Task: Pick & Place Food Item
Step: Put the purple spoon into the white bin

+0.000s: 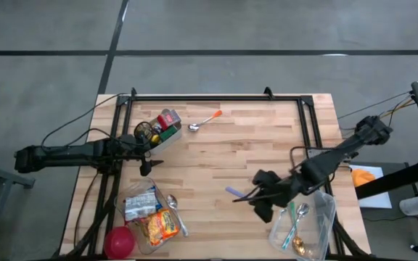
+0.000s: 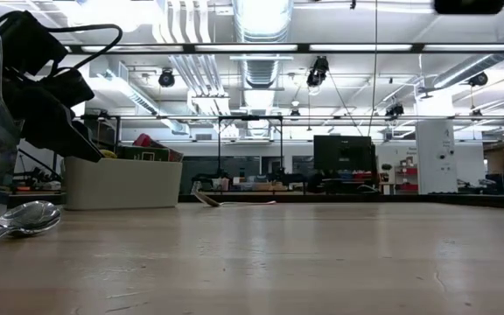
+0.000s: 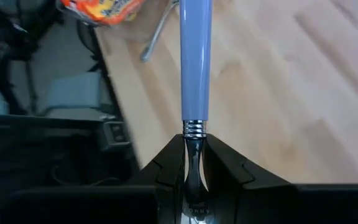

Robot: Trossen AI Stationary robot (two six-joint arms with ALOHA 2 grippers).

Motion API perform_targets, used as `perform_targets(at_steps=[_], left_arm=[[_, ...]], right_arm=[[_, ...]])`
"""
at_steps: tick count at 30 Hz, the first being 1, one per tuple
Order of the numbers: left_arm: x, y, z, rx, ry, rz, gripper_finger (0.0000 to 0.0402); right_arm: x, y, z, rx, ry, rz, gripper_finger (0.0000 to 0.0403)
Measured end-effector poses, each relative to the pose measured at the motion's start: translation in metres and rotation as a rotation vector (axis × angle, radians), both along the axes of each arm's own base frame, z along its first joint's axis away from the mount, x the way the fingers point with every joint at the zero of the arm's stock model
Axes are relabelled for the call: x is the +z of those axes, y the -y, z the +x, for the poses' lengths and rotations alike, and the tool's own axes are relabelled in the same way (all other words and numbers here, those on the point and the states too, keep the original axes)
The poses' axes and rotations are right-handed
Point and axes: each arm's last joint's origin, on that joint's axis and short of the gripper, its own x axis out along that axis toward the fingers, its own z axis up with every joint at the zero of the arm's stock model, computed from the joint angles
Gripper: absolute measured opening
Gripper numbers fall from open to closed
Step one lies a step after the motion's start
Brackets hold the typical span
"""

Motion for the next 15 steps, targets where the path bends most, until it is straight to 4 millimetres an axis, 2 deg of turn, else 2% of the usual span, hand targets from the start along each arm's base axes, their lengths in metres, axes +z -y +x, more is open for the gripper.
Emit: perform_targets(at_steps=[6,15], left_arm=[[0.0,0.0,0.0,0.001,0.002,0.001,0.0383],[0.0,0.0,0.0,0.001,0.003,0.001,0.0383]], right_arm=[[0.02,-0.004,-0.027,-0.086,-0.01,0.164,0.0047],[0.026,-0.026,-0.051,-0.163,-0.05,0.32,0.0047]])
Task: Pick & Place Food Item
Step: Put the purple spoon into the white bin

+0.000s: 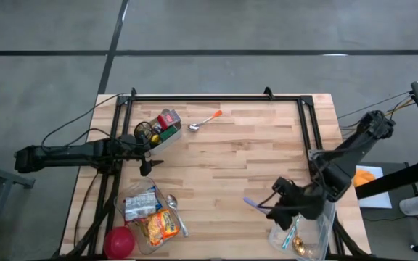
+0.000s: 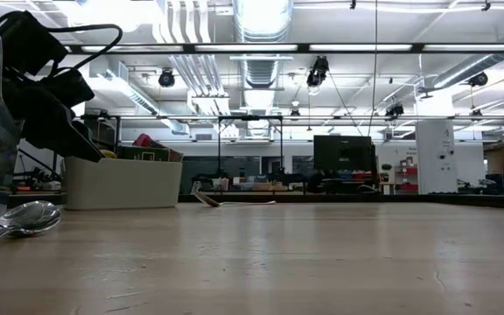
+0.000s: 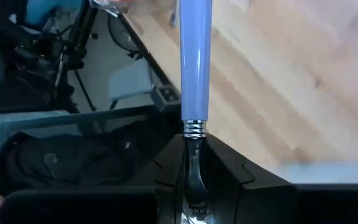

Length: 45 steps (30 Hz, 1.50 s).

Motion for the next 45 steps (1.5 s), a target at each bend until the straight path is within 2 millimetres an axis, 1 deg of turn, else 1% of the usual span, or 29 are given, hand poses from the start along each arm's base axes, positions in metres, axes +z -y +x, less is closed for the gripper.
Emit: perform_targets(at_steps=[6,12,16,18,21,25,31,39,42,45], left_arm=[[0.0,0.0,0.0,0.0,0.0,0.001,0.0383],[0.0,0.0,0.0,0.0,0.0,0.001,0.0383],[0.0,0.0,0.0,0.0,0.0,0.001,0.0383],[0.0,0.0,0.0,-0.001,0.0,0.002,0.0383],[0.0,0.0,0.0,-0.001,0.0,0.002,0.0383],[0.0,0.0,0.0,-0.001,0.0,0.003,0.0383],[0.0,0.0,0.0,-0.001,0.0,0.003,0.0383],[0.0,0.0,0.0,-0.001,-0.001,0.003,0.0383],[0.0,0.0,0.0,-0.001,-0.001,0.003,0.0383],[0.0,0.0,0.0,-0.001,-0.001,0.003,0.0383]], right_arm=[[-0.003,-0.015,-0.022,-0.094,-0.13,0.106,0.0047],[0.014,-0.026,-0.048,-0.167,-0.205,0.16,0.0047],[0.033,-0.029,-0.068,-0.235,-0.132,0.134,0.0047],[0.037,-0.032,-0.074,-0.247,-0.119,0.102,0.0047],[0.04,-0.039,-0.082,-0.257,-0.143,0.074,0.0047],[0.038,-0.052,-0.087,-0.272,-0.183,0.036,0.0047],[0.027,-0.068,-0.086,-0.25,-0.282,-0.044,0.0047],[-0.004,-0.086,-0.084,-0.268,-0.477,-0.17,0.0047],[-0.014,-0.093,-0.081,-0.275,-0.499,-0.214,0.0047],[-0.029,-0.1,-0.078,-0.291,-0.521,-0.292,0.0047]])
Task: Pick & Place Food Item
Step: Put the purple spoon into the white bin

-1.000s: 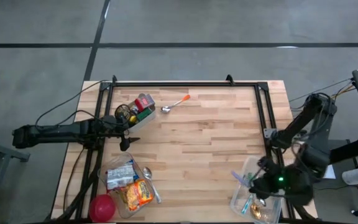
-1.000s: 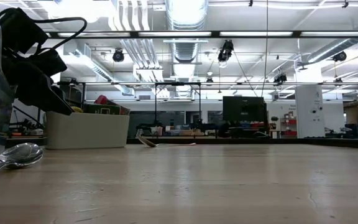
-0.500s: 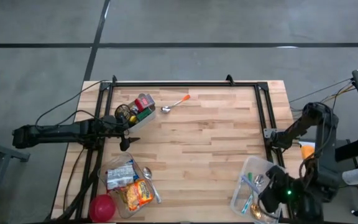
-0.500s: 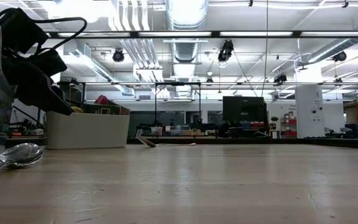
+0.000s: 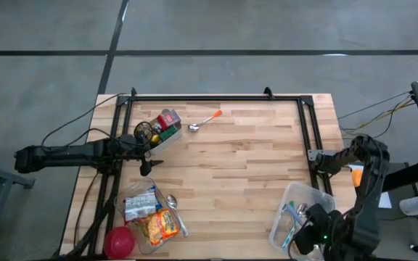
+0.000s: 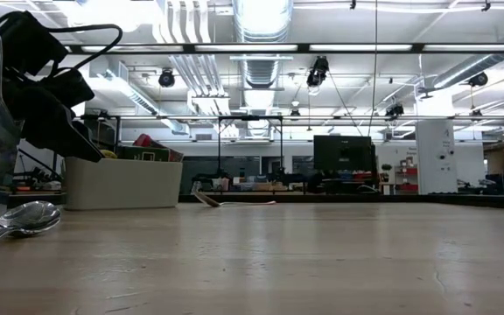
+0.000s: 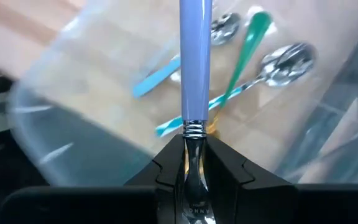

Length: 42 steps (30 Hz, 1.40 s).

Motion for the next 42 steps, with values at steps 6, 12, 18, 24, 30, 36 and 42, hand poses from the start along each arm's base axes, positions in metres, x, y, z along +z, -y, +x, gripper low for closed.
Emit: perform_targets(at_steps=[6,12,18,24,30,36,42], left_arm=[[0.0,0.0,0.0,0.0,0.0,0.0,0.0383],[0.0,0.0,0.0,0.0,0.0,0.0,0.0383],[0.0,0.0,0.0,0.0,0.0,0.0,0.0383],[0.0,0.0,0.0,0.0,0.0,0.0,0.0383],[0.0,0.0,0.0,0.0,0.0,0.0,0.0383],[0.0,0.0,0.0,0.0,0.0,0.0,0.0383],[0.0,0.0,0.0,0.0,0.0,0.0,0.0383]], right_arm=[[-0.031,-0.012,0.005,-0.005,-0.063,-0.159,0.0047],[-0.052,-0.02,0.011,-0.007,-0.09,-0.231,0.0047],[-0.062,-0.025,0.014,-0.001,-0.089,-0.242,0.0047],[-0.063,-0.025,0.014,0.003,-0.086,-0.242,0.0047],[-0.063,-0.025,0.015,0.004,-0.086,-0.24,0.0047],[-0.063,-0.025,0.015,0.004,-0.086,-0.239,0.0047],[-0.061,-0.025,0.014,0.004,-0.084,-0.235,0.0047]])
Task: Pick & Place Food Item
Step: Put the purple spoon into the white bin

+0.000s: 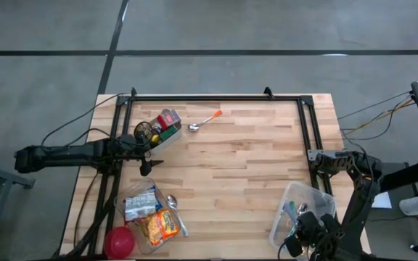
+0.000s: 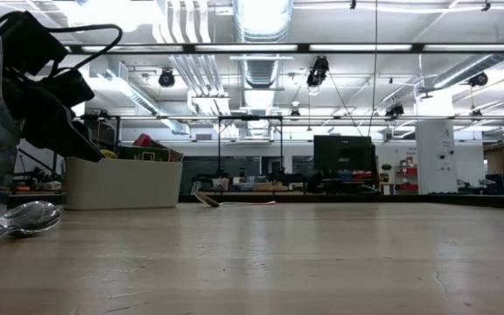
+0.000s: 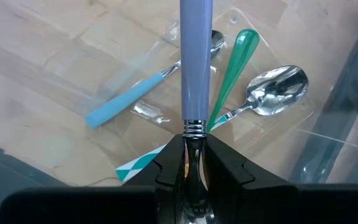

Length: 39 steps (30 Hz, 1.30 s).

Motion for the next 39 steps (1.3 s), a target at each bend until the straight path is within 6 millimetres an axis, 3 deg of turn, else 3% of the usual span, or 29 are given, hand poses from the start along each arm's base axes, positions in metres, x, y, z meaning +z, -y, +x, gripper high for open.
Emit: perform_targets(at_steps=[31,39], left_arm=[[0.0001,0.0,0.0,0.0,0.0,0.0,0.0383],[0.0001,0.0,0.0,0.0,0.0,0.0,0.0383]], right_arm=[[0.0008,0.0016,0.0009,0.095,-0.002,-0.026,0.0048],[0.0002,0.002,0.001,0.092,-0.003,-0.029,0.0094]])
